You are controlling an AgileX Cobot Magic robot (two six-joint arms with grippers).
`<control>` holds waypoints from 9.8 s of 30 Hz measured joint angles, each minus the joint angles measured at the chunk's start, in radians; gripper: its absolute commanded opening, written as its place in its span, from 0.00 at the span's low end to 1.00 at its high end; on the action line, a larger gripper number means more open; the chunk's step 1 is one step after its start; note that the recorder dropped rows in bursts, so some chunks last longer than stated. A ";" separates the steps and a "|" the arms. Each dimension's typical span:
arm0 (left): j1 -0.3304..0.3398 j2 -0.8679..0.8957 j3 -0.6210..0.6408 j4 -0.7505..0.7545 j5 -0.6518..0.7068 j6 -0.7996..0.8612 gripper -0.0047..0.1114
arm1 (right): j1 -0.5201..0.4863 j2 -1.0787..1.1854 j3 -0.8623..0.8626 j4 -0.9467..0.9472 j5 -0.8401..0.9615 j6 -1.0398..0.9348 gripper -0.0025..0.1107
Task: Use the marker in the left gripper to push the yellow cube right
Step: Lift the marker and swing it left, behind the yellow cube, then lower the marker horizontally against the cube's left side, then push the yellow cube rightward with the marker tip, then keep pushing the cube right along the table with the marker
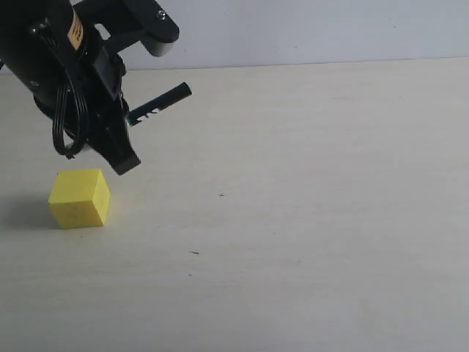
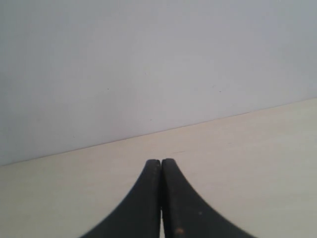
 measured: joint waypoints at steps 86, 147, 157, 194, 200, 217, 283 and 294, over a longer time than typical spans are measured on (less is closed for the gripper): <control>0.844 0.380 0.097 -0.194 -0.140 1.424 0.04 | 0.000 0.000 0.000 0.000 -0.002 0.000 0.02; 0.649 0.380 0.138 -0.304 -0.306 1.313 0.04 | 0.000 0.000 0.000 0.000 -0.002 0.000 0.02; 0.669 0.380 0.138 -0.295 -0.289 1.353 0.04 | 0.000 0.000 0.000 0.000 -0.002 0.000 0.02; 0.450 0.380 0.101 -0.407 -0.262 1.227 0.04 | 0.000 0.000 0.000 0.000 -0.002 0.000 0.02; 0.385 0.380 0.101 -0.425 -0.323 1.227 0.04 | 0.000 0.000 0.000 0.000 -0.002 0.000 0.02; 0.419 0.363 0.093 -0.369 -0.288 1.182 0.04 | 0.000 0.000 0.000 0.000 -0.002 0.000 0.02; 0.386 0.407 0.091 -0.328 -0.278 1.153 0.04 | 0.000 0.000 0.000 0.000 -0.002 0.000 0.02; 0.219 0.425 0.018 -0.397 -0.309 1.151 0.04 | 0.000 0.000 0.000 0.000 -0.002 0.000 0.02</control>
